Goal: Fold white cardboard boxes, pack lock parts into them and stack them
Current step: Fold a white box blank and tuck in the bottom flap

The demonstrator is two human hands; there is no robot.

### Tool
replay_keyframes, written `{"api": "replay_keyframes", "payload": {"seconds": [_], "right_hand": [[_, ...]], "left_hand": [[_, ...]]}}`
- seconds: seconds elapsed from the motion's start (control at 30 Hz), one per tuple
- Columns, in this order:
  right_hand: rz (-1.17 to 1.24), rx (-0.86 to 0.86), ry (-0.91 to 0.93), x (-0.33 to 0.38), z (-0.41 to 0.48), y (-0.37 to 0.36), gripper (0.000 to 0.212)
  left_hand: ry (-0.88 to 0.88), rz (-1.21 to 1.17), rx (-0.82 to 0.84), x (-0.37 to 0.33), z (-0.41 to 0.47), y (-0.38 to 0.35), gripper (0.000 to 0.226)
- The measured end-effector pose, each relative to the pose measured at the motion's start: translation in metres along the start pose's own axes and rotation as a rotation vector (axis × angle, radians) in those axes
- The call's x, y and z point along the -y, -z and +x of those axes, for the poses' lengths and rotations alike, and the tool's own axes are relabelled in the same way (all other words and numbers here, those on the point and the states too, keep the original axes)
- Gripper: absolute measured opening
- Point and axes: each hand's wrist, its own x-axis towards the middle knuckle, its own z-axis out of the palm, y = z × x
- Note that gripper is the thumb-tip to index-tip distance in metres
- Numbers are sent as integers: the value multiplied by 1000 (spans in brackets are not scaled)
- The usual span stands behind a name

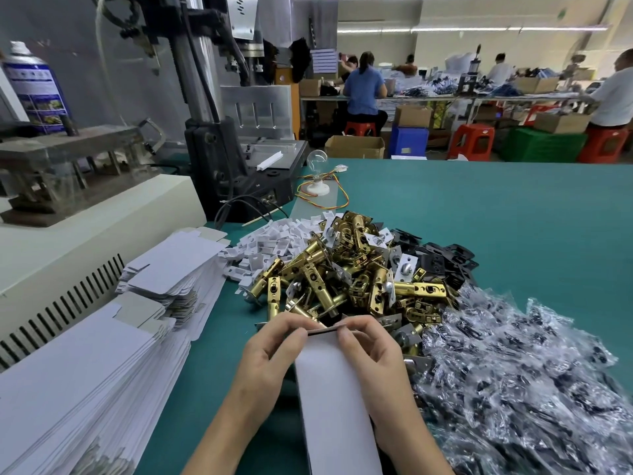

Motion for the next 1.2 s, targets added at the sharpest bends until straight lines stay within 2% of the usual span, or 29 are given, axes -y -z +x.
{"api": "replay_keyframes", "payload": {"seconds": [0.13, 0.27, 0.37, 0.47, 0.6, 0.8, 0.93, 1.1, 1.2], "right_hand": [[-13, 0, -28, 0, 0, 0, 7], [-17, -45, -21, -1, 3, 1, 9], [-11, -52, -28, -1, 2, 2, 9], [15, -24, -67, -3, 1, 1, 26], [0, 13, -64, -4, 1, -1, 11], [14, 60, -67, -1, -1, -4, 9], [6, 35, -62, -3, 0, -2, 6], [-37, 49, -38, -7, 1, -2, 3], [-40, 50, -38, -9, 2, -3, 13]], "left_hand": [[205, 94, 100, -15, 19, 9, 45], [283, 163, 311, -32, 37, 21, 31], [248, 163, 272, -27, 35, 21, 27], [241, 86, 224, -14, 26, 20, 29], [236, 73, 165, -7, 20, 20, 26], [289, -3, 122, -6, 19, 20, 23], [259, 30, 133, -3, 17, 19, 18], [225, 51, 133, -3, 16, 16, 38], [235, 52, 116, -3, 16, 15, 39]]}}
